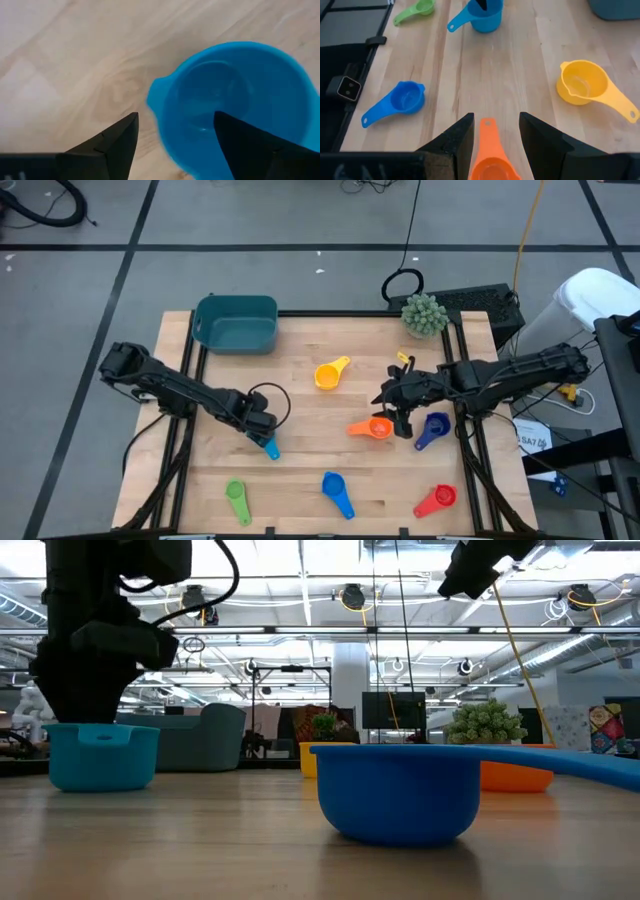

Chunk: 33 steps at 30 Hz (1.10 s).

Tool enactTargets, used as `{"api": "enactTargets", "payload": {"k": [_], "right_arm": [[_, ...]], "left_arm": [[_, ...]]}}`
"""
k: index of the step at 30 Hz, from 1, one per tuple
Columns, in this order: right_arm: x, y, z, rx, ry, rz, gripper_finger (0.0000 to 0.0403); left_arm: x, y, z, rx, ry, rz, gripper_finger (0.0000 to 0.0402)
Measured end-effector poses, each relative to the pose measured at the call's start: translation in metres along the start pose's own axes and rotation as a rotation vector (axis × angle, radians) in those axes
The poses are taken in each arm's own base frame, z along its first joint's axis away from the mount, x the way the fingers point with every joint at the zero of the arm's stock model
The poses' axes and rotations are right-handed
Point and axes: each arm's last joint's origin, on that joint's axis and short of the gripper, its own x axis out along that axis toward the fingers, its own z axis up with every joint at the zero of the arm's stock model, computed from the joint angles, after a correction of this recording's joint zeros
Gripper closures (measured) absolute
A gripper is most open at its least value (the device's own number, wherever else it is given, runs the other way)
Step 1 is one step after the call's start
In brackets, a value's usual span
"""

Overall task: Nest measuring cups in basket
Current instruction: Move the light blue measuring cup to the center of the table

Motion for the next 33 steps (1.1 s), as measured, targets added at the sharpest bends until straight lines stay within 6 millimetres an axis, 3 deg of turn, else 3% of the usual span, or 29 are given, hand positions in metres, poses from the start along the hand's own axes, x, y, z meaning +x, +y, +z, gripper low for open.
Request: {"api": "enactTargets", "payload": {"k": [6,9,23,33], "right_arm": [[0.000,0.000,-0.001,-0.010,0.008,-0.002,0.0252],[0.000,0.000,-0.001,-0.017,0.008,-0.002,0.0252],[0.000,0.000,-0.001,-0.015,0.013,-0.002,0.0252],[0.000,0.000,-0.002,0.000,0.017,0.000,0.0252]], "left_arm": [[0.004,-0.005,0.004,0.032,-0.016,-0.039,0.0146],[0.004,-0.003,0.008,0.054,-0.018,-0.031,0.0167],[0.005,0.000,0.032,0.260,-0.077,-0.086,0.0382],[0.001,-0.005,0.065,0.518,-0.257,-0.239,0.0393]]}}
